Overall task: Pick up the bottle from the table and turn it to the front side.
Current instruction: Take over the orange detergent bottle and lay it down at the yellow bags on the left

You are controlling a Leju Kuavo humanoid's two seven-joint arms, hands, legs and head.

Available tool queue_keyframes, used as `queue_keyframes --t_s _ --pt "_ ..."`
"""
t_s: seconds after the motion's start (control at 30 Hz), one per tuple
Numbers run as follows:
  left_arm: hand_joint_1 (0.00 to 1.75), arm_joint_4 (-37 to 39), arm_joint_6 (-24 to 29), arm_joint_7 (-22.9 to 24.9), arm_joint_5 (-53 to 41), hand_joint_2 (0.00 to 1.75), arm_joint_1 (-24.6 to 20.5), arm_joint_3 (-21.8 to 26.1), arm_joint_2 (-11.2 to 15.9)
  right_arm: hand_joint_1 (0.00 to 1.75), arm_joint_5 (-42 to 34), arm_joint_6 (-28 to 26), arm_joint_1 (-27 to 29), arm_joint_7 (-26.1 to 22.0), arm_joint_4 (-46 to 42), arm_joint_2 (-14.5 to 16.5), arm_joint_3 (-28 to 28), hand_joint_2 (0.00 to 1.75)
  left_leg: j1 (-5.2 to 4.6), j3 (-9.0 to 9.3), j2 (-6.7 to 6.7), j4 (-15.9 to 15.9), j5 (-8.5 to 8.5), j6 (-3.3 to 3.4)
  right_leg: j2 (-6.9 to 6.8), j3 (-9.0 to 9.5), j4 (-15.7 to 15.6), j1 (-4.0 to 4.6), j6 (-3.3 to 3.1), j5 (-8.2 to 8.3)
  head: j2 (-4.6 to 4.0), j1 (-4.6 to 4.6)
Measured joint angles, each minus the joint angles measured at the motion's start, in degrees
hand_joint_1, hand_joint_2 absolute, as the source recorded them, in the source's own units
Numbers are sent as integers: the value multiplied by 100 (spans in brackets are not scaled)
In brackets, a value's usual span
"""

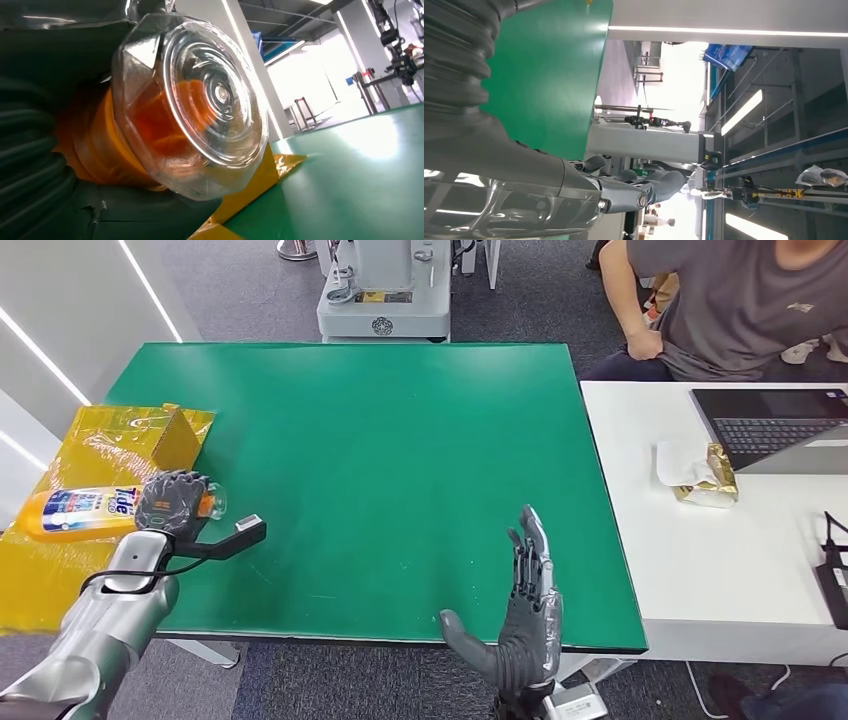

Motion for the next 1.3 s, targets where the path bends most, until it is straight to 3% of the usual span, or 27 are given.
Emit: queue_keyframes --t_s 0.73,0.8,0.87,0.93,1.3 --pt "175 83 -3 625 -104 175 55 54 108 0 -167 -124 25 105 132 -2 -7 175 0 0 0 0 0 0 0 -1 0 0 0 -1 0 2" --pt "153 84 81 659 -145 175 55 63 108 0 -184 -81 17 119 149 -2 -8 175 0 0 0 0 0 0 0 -1 0 0 0 -1 0 1" --pt "65 84 160 680 -181 175 55 83 104 0 -211 -34 6 121 181 -2 -12 175 0 1 0 0 0 0 0 -1 0 0 0 -1 0 1" --pt "0 84 188 739 -212 175 55 99 96 0 -235 -7 -3 121 218 -2 -15 175 0 1 0 0 0 0 0 -1 0 0 0 0 0 1" --pt "0 85 314 970 -256 175 62 105 -15 0 -243 41 -51 116 359 2 -13 175 0 0 0 0 0 0 0 0 0 0 0 0 0 1"
